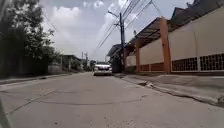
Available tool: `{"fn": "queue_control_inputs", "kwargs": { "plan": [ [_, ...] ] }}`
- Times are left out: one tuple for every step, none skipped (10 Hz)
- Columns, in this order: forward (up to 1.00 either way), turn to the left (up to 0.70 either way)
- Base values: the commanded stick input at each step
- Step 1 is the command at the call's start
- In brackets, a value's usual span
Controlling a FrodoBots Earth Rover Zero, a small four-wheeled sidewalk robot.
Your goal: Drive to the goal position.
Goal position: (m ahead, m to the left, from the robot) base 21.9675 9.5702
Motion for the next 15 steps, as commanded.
{"fn": "queue_control_inputs", "kwargs": {
  "plan": [
    [0.7, 0.0],
    [0.7, 0.0],
    [0.7, 0.0],
    [0.7, 0.35],
    [0.7, 0.35],
    [0.7, 0.04],
    [0.7, 0.0],
    [0.7, 0.03],
    [0.7, 0.28],
    [0.7, 0.13],
    [0.7, 0.02],
    [0.7, 0.0],
    [0.7, 0.0],
    [0.7, 0.16],
    [0.7, 0.23]
  ]
}}
